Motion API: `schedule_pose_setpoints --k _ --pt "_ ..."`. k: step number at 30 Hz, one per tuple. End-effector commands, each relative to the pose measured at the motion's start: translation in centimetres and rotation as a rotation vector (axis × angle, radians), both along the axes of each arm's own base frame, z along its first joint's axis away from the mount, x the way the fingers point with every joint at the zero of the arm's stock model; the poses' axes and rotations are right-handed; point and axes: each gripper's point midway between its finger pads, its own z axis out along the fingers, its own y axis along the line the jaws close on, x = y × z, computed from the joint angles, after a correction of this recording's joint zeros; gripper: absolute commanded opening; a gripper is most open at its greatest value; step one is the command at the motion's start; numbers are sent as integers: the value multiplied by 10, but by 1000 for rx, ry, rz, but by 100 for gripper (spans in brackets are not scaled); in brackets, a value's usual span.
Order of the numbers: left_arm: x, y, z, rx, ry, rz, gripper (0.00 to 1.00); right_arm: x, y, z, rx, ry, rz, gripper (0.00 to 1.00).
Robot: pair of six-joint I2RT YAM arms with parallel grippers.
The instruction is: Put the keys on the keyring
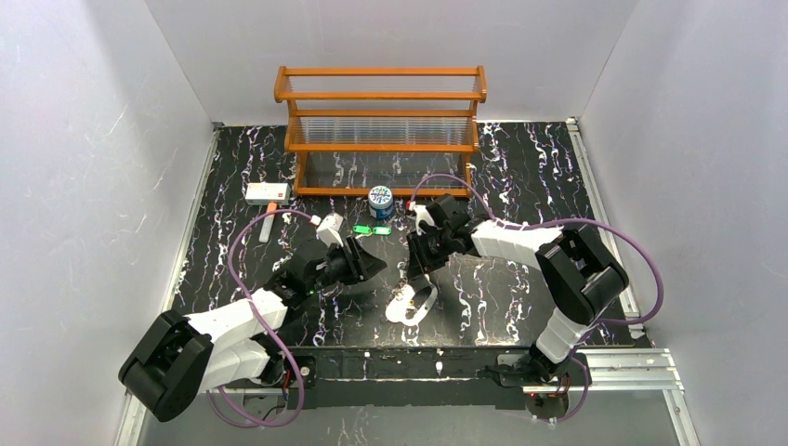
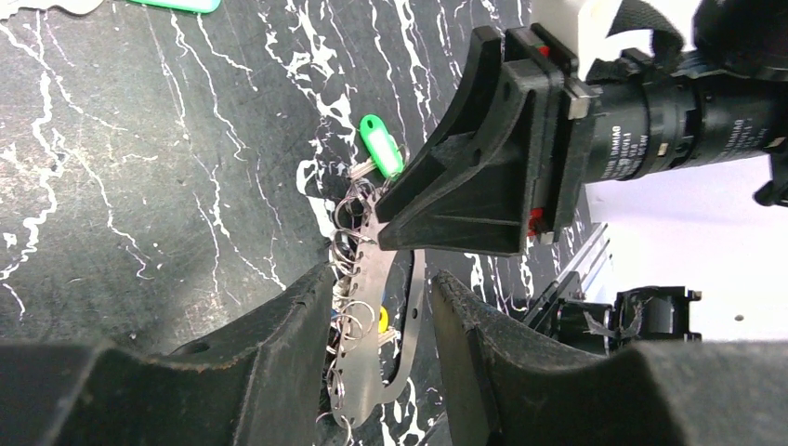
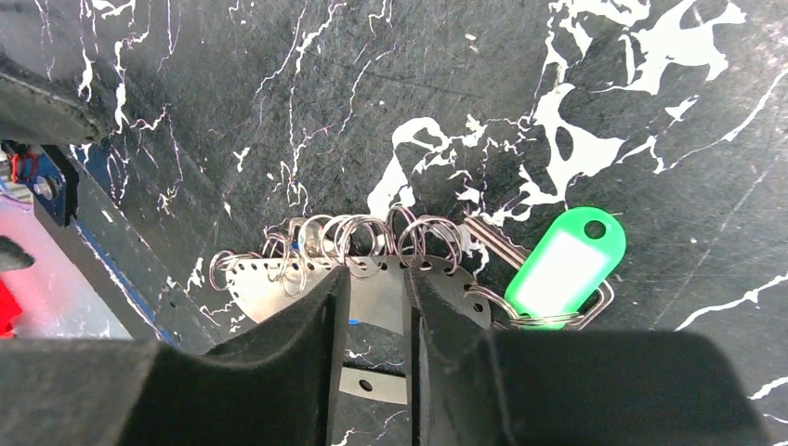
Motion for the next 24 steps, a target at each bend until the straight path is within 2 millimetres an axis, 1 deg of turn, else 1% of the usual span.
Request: schedule_pose_setpoints --k 1,6,10,14,18,24 --pt "6 4 1 41 -26 11 42 15 7 34 42 -123 29 38" --pt "7 9 0 88 -36 13 42 18 5 43 -2 -209 41 39" --pt "12 19 1 158 -50 45 42 19 5 45 -54 -260 50 39" --pt "15 34 2 234 -64 89 42 16 12 43 -92 -293 81 37" --pt "16 45 4 265 -79 130 43 13 18 36 -138 -313 101 35" --pt "14 49 2 265 -79 144 44 10 24 28 -185 -333 124 35"
